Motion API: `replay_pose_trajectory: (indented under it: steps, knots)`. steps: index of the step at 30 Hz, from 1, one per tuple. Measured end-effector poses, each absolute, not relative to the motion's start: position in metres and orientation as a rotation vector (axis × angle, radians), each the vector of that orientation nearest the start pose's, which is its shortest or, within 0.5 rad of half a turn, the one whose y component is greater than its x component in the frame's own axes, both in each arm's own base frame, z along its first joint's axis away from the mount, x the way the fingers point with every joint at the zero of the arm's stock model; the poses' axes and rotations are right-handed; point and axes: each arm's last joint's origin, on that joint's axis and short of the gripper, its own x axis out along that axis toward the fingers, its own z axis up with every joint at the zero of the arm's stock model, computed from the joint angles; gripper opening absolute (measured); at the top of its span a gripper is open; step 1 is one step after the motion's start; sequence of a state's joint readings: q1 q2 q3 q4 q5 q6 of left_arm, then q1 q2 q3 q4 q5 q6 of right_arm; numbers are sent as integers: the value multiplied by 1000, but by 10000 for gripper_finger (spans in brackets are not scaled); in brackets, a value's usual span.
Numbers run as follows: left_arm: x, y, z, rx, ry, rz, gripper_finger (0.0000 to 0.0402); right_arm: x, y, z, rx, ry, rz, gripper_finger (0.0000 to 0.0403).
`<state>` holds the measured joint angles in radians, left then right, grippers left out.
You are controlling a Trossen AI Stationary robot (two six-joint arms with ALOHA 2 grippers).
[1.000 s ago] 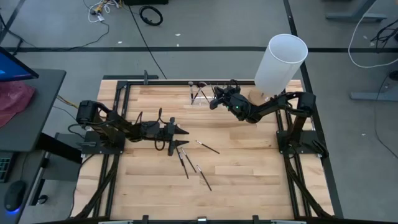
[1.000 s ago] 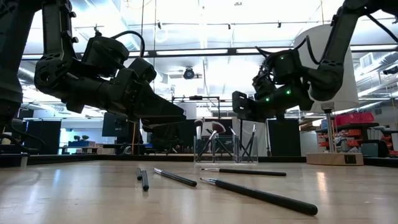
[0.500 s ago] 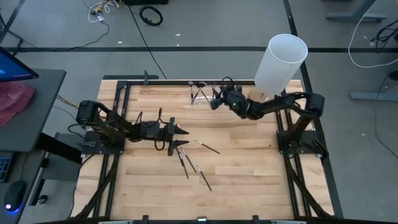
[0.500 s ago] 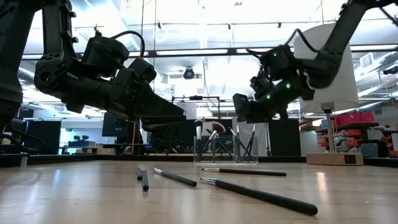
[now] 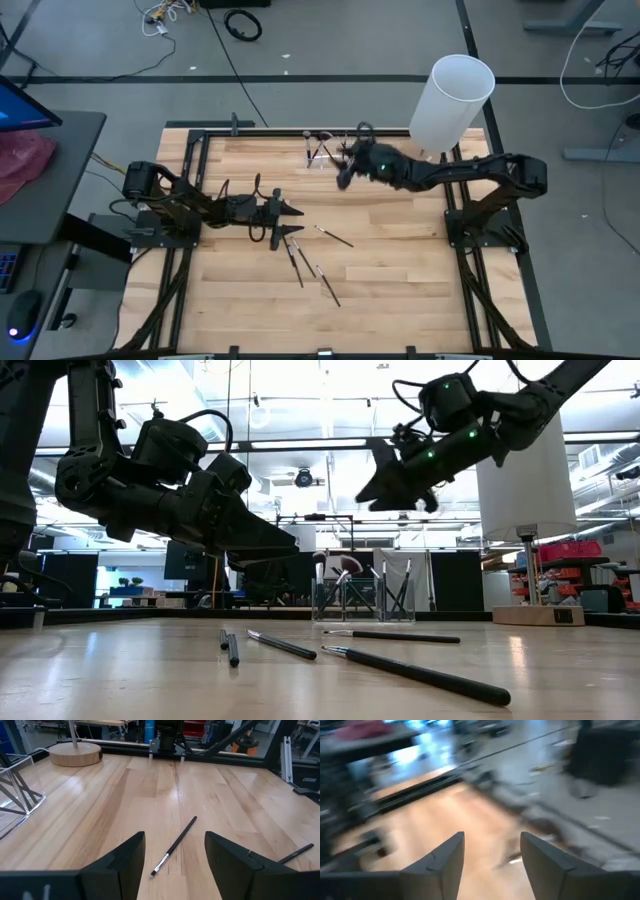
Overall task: Pick & Place Makeup Supplies
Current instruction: Put the black makeup brush into the transparent organizer
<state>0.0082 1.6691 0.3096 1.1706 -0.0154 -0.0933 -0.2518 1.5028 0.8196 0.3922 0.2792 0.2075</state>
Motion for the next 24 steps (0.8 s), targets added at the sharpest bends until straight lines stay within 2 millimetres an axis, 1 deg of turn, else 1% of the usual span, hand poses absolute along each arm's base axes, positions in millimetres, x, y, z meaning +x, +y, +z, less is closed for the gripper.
replay_pose_trajectory:
  steps: [3,8,10,12,15,18,22,24]
  knots:
    - [251,3,121,-92,188,35,208,320,-60,217,224,303,-400,188]
    - [251,3,121,-91,187,43,208,329,-1,175,190,457,-206,177]
    - [251,3,121,-91,187,43,208,329,21,154,154,527,-157,173]
    - [251,3,121,-91,187,43,208,329,37,135,147,580,-168,168]
    - [251,3,121,-90,186,43,208,329,49,110,148,626,-247,159]
    - [251,3,121,-91,185,43,208,329,54,89,122,653,-305,147]
    - [251,3,121,-91,185,43,208,330,56,73,105,663,-351,122]
    - [251,3,121,-91,185,43,208,330,55,68,99,674,-355,103]
